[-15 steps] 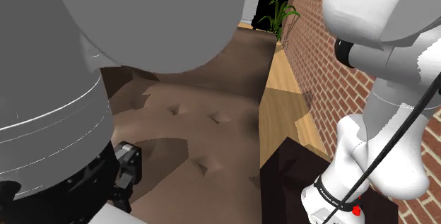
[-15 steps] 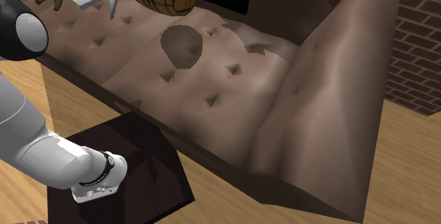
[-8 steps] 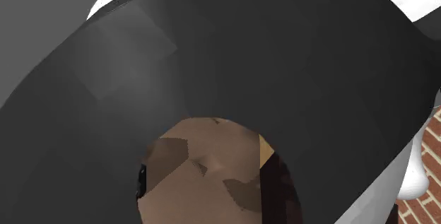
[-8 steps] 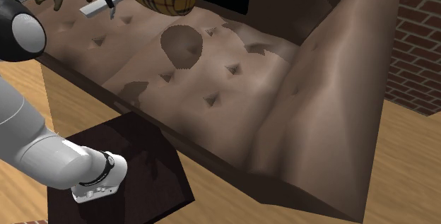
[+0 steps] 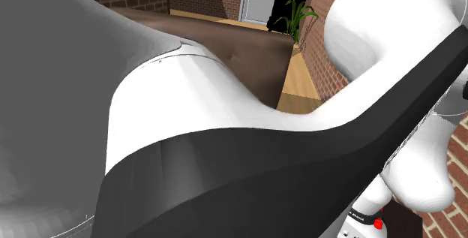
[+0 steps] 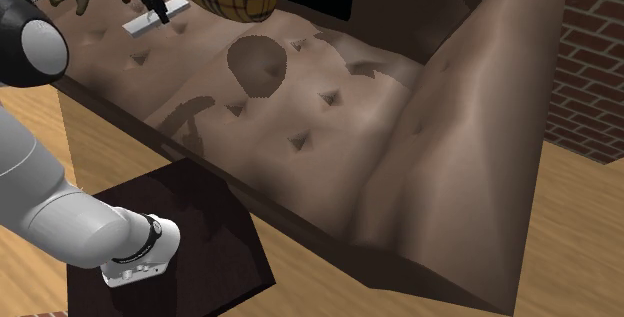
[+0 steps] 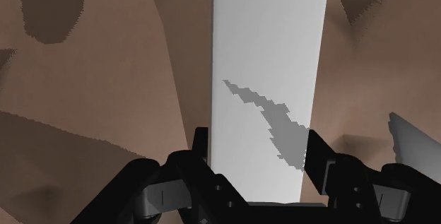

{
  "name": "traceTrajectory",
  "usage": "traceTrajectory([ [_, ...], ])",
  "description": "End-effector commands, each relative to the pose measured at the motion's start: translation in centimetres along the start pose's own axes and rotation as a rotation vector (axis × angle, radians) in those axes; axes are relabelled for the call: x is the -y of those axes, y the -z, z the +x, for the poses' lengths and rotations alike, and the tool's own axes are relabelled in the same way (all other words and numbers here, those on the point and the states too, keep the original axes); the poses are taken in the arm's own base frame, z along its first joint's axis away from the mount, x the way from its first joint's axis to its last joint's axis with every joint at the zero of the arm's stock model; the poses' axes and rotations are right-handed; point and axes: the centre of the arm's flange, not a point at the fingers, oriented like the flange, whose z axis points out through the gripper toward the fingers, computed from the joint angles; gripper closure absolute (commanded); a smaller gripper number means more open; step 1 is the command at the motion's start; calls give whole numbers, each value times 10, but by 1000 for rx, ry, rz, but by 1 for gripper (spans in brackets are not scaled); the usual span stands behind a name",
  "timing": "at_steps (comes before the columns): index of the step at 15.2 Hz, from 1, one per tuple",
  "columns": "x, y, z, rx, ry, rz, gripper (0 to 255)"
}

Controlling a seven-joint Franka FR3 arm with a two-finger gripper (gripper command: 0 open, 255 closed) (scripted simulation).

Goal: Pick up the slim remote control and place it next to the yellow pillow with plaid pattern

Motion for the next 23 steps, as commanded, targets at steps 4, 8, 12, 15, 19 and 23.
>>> traceTrajectory([
  [4, 0, -26, -1, -1, 0, 1, 255],
  [8, -1, -47, -1, -1, 0, 1, 255],
  [12, -1, -68, -1, -1, 0, 1, 255],
  [15, -1, -84, -1, -1, 0, 1, 255],
  [19, -2, -105, -1, -1, 0, 1, 255],
  [23, -2, -126, -1, -1, 0, 1, 255],
])
